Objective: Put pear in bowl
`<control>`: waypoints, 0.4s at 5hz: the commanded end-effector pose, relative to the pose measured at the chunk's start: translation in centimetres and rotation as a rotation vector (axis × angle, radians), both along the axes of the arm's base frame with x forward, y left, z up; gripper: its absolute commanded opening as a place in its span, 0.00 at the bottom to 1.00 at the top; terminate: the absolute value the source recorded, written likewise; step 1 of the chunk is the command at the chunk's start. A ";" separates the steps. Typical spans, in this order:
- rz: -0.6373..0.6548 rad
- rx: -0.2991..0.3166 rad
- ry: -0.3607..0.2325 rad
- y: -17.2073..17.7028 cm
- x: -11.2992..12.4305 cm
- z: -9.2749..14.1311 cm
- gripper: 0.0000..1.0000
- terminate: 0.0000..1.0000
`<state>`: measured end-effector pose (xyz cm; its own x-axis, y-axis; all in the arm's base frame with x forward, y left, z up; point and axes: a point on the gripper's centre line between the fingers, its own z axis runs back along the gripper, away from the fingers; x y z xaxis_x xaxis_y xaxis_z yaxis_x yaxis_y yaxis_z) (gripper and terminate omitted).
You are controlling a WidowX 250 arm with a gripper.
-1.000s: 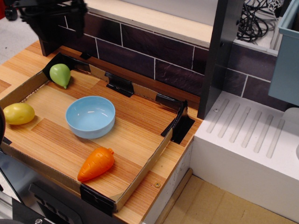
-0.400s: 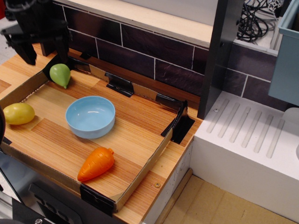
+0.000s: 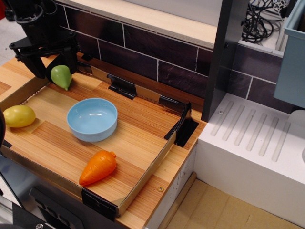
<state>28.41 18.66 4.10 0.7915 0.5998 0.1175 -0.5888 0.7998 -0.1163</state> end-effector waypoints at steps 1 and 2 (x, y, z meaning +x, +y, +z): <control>0.038 0.025 -0.051 0.2 1.5 1.2 1.00 0.00; 0.070 0.030 -0.042 1.0 1.9 1.1 1.00 0.00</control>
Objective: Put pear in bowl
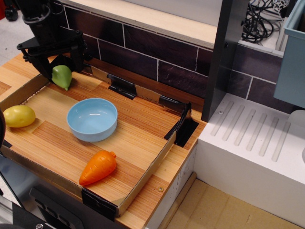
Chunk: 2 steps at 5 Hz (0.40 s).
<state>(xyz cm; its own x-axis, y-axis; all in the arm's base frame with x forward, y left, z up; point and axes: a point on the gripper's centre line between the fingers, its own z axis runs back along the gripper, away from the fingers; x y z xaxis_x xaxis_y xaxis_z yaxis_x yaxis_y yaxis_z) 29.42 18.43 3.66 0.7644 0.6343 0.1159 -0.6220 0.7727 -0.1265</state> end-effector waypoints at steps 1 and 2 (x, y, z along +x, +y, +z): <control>0.023 0.045 -0.033 1.2 0.8 1.4 1.00 0.00; 0.037 0.067 -0.021 1.3 1.3 0.4 1.00 0.00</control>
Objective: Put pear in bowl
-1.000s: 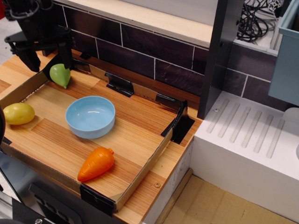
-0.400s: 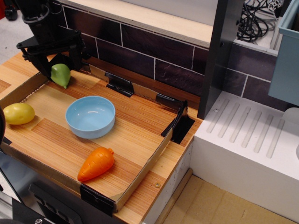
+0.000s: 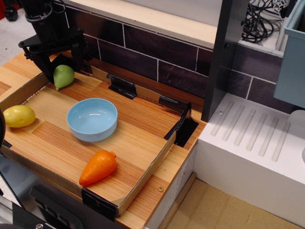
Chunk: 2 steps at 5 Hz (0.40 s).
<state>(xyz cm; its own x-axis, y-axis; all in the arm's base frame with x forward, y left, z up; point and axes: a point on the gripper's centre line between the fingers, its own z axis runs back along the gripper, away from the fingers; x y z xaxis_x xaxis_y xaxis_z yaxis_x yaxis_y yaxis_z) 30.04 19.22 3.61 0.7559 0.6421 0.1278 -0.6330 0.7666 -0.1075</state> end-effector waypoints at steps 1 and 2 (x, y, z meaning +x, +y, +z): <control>0.030 0.068 -0.021 0.6 1.2 -0.5 1.00 0.00; 0.019 0.073 0.005 0.5 1.3 -1.2 1.00 0.00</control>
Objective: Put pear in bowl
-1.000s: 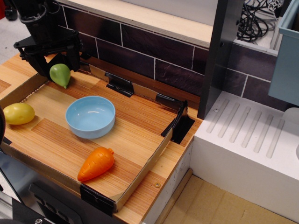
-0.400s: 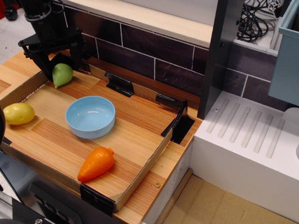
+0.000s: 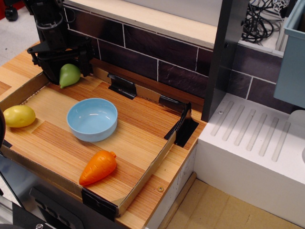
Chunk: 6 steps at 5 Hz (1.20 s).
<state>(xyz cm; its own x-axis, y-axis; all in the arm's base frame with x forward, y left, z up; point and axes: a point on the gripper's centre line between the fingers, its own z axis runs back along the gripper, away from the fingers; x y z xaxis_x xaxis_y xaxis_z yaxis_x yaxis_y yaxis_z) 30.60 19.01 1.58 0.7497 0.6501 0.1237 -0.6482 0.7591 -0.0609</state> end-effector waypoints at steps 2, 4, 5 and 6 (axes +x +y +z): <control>-0.018 0.033 -0.048 0.5 0.7 1.9 0.00 0.00; -0.089 -0.009 -0.121 -2.2 -2.0 7.2 0.00 0.00; -0.187 -0.110 -0.097 -4.5 -3.8 9.4 0.00 0.00; -0.302 -0.142 0.079 -6.4 -5.3 8.4 0.00 0.00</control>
<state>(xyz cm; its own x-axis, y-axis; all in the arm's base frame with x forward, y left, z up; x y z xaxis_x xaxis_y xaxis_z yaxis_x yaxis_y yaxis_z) 25.10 11.64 8.55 0.9120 0.4059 -0.0592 -0.4102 0.9017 -0.1365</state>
